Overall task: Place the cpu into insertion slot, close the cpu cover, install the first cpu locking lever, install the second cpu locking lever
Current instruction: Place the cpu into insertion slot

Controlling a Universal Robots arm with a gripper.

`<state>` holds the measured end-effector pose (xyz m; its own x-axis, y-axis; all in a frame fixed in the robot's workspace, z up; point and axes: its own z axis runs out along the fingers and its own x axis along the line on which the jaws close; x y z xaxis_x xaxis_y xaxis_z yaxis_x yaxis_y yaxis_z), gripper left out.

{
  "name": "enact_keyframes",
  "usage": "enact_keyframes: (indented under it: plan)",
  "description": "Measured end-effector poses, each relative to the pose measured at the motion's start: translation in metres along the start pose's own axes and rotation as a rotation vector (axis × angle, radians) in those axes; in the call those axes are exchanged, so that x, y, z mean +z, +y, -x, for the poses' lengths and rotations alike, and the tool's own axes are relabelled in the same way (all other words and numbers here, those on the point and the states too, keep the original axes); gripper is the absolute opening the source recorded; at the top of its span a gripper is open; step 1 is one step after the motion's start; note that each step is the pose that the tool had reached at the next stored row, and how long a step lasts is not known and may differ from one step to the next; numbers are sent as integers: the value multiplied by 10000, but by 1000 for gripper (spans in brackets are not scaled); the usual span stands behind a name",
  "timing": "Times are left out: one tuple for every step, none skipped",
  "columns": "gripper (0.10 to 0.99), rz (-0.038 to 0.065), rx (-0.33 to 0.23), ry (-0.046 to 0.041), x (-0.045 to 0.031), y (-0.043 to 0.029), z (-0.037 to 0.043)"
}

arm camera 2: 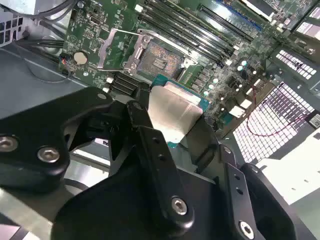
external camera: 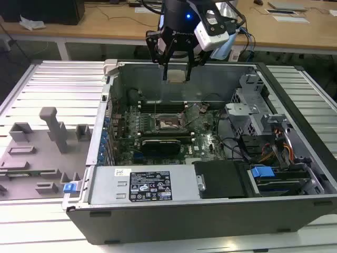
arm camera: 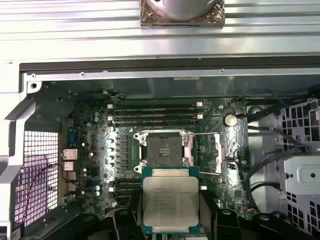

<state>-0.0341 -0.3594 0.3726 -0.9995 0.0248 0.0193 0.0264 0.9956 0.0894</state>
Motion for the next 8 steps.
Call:
enact_keyframes:
  plan:
    - [541, -1, 0, 0, 0, 0, 0]
    - [541, 0, -1, 0, 0, 0, 0]
    - [541, 0, -1, 0, 0, 0, 0]
    - [541, 0, 0, 0, 0, 0, 0]
    - [541, -1, 0, 0, 0, 0, 0]
    - [541, -1, 0, 1, 2, 0, 0]
    - [541, -1, 0, 0, 10, -1, 0]
    - [541, -1, 0, 1, 18, -2, 0]
